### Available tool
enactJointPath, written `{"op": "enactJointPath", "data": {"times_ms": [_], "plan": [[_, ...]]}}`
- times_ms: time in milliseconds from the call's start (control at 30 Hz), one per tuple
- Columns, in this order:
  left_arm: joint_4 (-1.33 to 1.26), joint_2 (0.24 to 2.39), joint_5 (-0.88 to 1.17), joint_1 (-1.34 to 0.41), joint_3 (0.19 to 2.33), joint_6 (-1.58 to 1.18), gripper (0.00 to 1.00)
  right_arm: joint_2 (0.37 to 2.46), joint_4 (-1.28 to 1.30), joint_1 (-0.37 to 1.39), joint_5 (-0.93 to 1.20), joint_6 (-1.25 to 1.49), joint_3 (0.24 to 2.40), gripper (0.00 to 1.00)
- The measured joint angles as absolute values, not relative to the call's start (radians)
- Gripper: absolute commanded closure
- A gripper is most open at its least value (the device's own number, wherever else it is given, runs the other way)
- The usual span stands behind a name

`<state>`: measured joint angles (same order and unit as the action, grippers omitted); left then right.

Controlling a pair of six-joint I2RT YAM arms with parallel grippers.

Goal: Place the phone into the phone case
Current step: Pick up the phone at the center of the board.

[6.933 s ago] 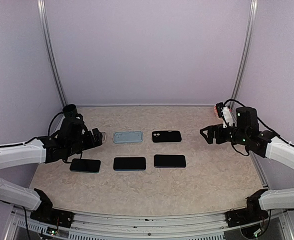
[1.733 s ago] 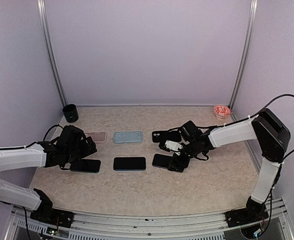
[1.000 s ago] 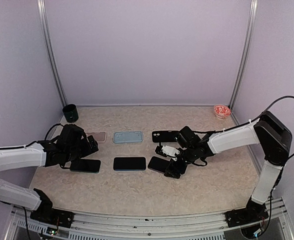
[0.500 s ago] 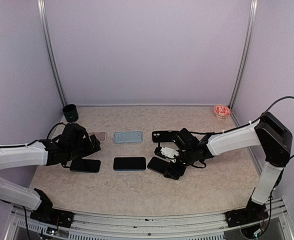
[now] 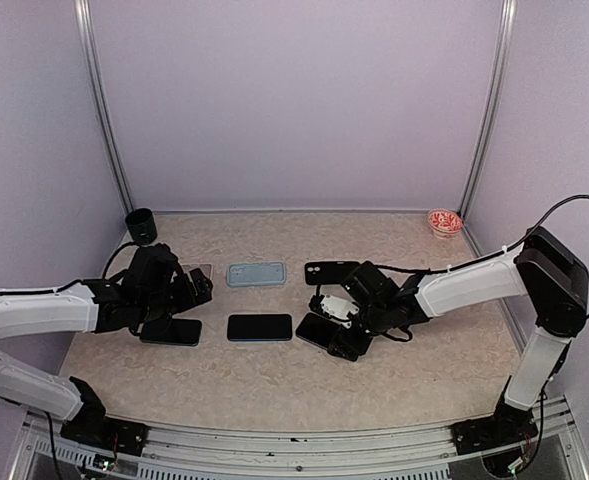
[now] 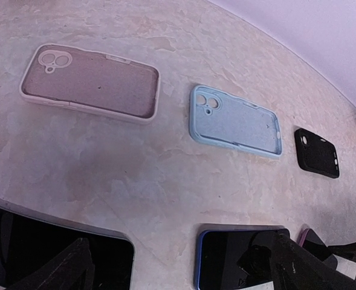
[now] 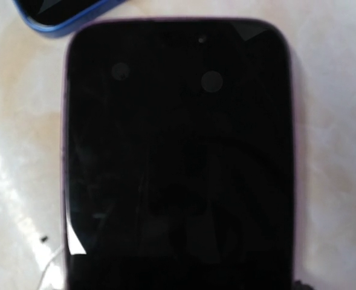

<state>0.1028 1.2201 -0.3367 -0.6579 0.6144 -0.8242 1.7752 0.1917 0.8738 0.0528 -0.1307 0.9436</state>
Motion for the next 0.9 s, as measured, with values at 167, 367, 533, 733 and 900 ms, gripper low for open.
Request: {"op": "enactJointPath", "data": {"times_ms": [167, 367, 533, 733, 900], "plan": [[0.067, 1.247, -0.300, -0.691, 0.624, -0.798, 0.01, 1.744, 0.189, 0.886, 0.003, -0.130, 0.914, 0.39], [0.001, 1.287, -0.236, -0.716, 0.647, -0.756, 0.01, 1.713, 0.189, 0.888, -0.049, -0.134, 0.886, 0.38], [-0.063, 1.334, -0.148, -0.728, 0.662, -0.719, 0.01, 1.686, 0.182, 0.904, -0.085, -0.145, 0.859, 0.38], [-0.119, 1.375, -0.060, -0.759, 0.686, -0.674, 0.03, 1.633, 0.139, 0.947, -0.119, -0.171, 0.822, 0.38], [-0.163, 1.406, 0.010, -0.781, 0.717, -0.646, 0.05, 1.576, 0.089, 0.979, -0.138, -0.194, 0.798, 0.38]]}}
